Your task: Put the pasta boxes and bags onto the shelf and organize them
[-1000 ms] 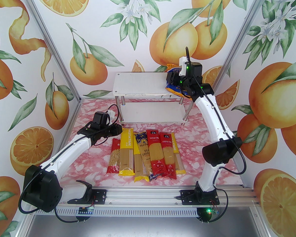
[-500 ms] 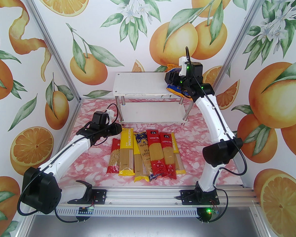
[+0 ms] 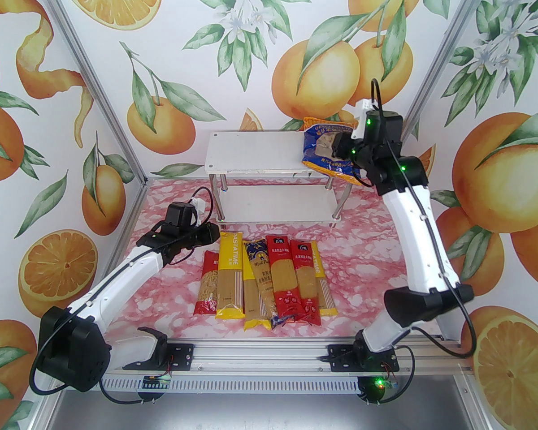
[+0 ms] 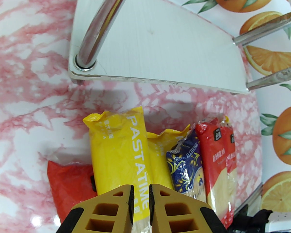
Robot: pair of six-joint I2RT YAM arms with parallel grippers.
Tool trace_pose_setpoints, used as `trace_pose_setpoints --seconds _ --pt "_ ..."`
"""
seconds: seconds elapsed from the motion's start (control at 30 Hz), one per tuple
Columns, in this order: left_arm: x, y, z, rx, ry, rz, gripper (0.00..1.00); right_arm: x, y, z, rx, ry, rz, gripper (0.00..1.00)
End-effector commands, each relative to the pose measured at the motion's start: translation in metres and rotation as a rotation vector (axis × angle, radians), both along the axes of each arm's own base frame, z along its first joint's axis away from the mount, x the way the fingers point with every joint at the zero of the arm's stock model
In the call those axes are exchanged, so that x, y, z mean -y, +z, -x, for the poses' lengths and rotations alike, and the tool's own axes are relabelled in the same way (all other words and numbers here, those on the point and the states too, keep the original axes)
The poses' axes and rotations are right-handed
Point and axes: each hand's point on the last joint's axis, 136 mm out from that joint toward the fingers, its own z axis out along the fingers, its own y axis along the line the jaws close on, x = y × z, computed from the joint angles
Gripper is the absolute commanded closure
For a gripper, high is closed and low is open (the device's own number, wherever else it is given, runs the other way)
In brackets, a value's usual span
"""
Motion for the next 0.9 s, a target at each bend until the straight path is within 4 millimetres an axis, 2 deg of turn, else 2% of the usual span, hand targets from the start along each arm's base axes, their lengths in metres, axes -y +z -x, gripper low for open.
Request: trace_pose_setpoints --seconds 0.0,0.03,0.1,0.23,0.27,0.4,0.43,0.47,0.5,0.63,0.87 --pt "-0.006 0.01 -0.001 0.04 0.011 -0.003 0.81 0.011 -0.034 0.032 -0.117 -0.043 -0.013 0.72" --pt "-0.007 0.009 -0.001 0.04 0.012 -0.006 0.81 0.01 -0.037 0.039 -0.118 -0.037 -0.037 0.68" --pt "-0.009 0.011 -0.002 0.042 0.015 -0.008 0.81 0.009 -0.043 0.052 -0.124 -0.028 -0.089 0.66" --pt "-0.011 0.014 -0.002 0.049 0.018 -0.011 0.81 0.002 -0.048 0.073 -0.128 0.002 -0.201 0.7" --pt "-0.012 0.015 -0.002 0.05 0.019 -0.013 0.81 0.0 -0.056 0.076 -0.139 0.009 -0.227 0.7" --pt "-0.013 0.015 -0.002 0.051 0.021 -0.015 0.8 -0.008 -0.068 0.084 -0.149 0.03 -0.335 0.68" --pt "-0.014 0.015 -0.002 0.051 0.021 -0.014 0.81 -0.008 -0.071 0.084 -0.15 0.025 -0.354 0.65" --pt "-0.014 0.015 -0.002 0.049 0.02 -0.015 0.81 -0.007 -0.074 0.083 -0.147 0.016 -0.369 0.57" --pt "-0.014 0.015 -0.002 0.052 0.021 -0.015 0.81 -0.005 -0.076 0.082 -0.143 0.001 -0.387 0.55" --pt "-0.015 0.016 -0.001 0.055 0.023 -0.015 0.81 0.002 -0.081 0.076 -0.121 -0.038 -0.424 0.56" --pt "-0.019 0.017 0.0 0.058 0.031 -0.015 0.81 0.018 -0.077 0.058 -0.042 -0.123 -0.456 0.64"
